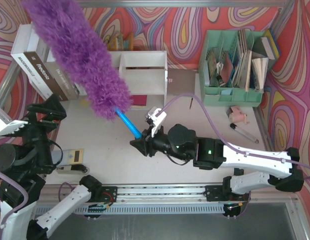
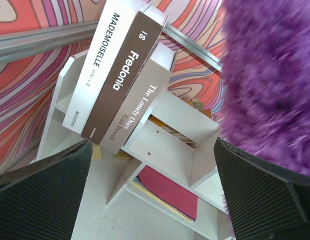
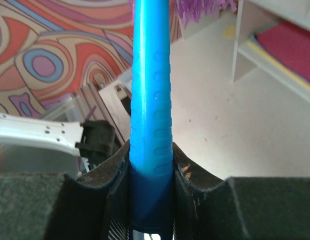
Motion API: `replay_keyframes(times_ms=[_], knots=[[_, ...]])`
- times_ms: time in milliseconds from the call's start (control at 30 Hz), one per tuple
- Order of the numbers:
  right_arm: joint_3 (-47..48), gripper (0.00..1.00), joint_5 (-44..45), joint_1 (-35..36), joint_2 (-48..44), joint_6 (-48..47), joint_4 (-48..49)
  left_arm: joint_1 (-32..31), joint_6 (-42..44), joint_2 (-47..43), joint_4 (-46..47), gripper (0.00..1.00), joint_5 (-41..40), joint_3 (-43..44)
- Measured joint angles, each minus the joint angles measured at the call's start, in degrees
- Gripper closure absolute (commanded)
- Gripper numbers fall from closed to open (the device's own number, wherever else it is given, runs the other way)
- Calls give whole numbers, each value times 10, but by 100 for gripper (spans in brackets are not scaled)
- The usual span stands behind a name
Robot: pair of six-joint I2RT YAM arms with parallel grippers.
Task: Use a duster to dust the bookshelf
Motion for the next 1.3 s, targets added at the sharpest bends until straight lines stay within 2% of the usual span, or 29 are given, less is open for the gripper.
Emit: replay_keyframes(times_ms=[333, 500, 733, 1033, 1300], knots=[[193, 100, -28, -6, 135, -50, -50, 0, 23, -28, 2, 2, -8, 22], [275, 100, -71, -47, 207, -56, -115, 0, 26, -33, 2, 2, -9, 28], [429, 100, -77, -101, 285, -54, -218, 0, 26, -34, -4, 2, -12, 25], [443, 100, -105, -117, 292, -48, -254, 0, 26, -36, -4, 1, -14, 14], [440, 100, -133, -81, 296, -49, -248, 0, 26, -37, -5, 2, -13, 8]])
